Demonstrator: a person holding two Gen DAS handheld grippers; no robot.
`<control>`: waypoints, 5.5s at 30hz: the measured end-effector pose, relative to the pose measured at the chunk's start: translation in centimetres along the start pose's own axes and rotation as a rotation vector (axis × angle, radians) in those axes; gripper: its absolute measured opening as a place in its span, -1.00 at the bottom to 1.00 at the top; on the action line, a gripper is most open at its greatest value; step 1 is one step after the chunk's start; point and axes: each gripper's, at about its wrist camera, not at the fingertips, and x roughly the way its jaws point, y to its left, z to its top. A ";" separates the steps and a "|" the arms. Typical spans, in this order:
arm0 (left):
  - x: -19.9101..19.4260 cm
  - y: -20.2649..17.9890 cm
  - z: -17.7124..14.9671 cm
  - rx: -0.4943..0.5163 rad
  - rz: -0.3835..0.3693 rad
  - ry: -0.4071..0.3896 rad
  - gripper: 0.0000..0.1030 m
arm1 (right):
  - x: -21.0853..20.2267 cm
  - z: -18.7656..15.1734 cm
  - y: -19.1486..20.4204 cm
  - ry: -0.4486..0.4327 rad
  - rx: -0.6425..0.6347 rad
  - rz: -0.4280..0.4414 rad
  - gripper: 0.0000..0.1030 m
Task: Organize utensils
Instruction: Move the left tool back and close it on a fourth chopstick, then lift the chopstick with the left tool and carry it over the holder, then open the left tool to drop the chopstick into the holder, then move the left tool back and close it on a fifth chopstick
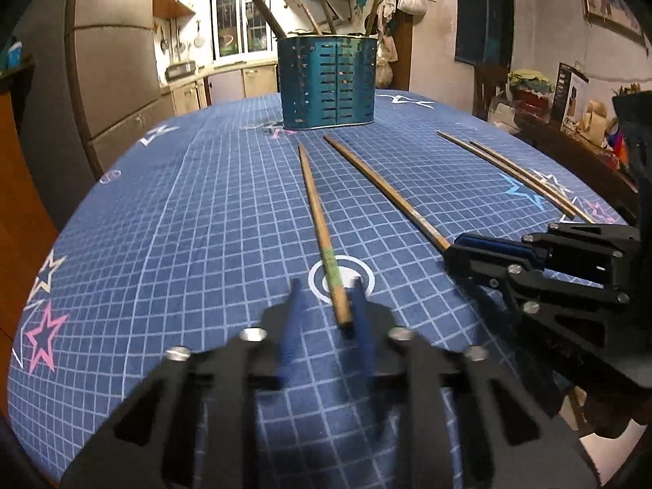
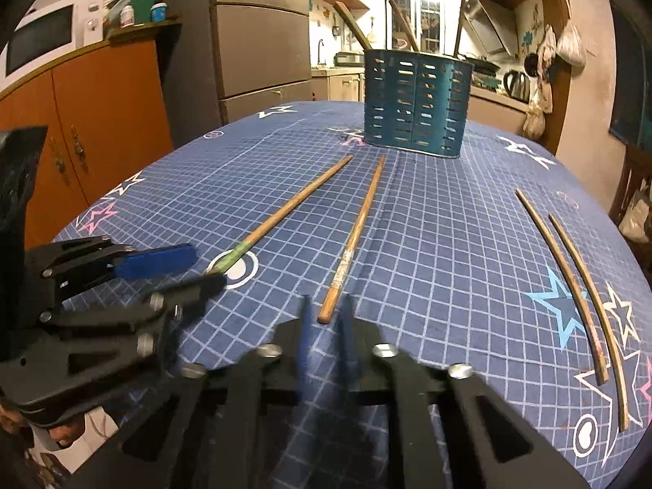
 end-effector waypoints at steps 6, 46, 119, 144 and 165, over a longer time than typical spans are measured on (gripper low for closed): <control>-0.4 -0.9 -0.2 0.007 0.047 -0.025 -0.90 | -0.5 -0.7 -0.2 -0.051 0.022 0.003 -0.86; -10.8 1.1 20.4 0.001 0.005 -0.309 -0.90 | -13.4 20.9 -11.2 -0.358 -0.044 0.087 -0.87; 3.0 4.6 36.9 -0.115 0.027 -0.336 0.09 | 1.2 38.3 -19.8 -0.314 0.049 0.114 -0.50; 1.7 -17.9 9.0 0.102 -0.289 0.035 0.33 | -14.3 -4.8 -20.8 -0.132 0.134 -0.023 -0.42; 4.4 -21.6 6.2 0.093 -0.272 0.110 -0.07 | -10.7 -8.4 -20.4 -0.108 0.109 0.005 -0.64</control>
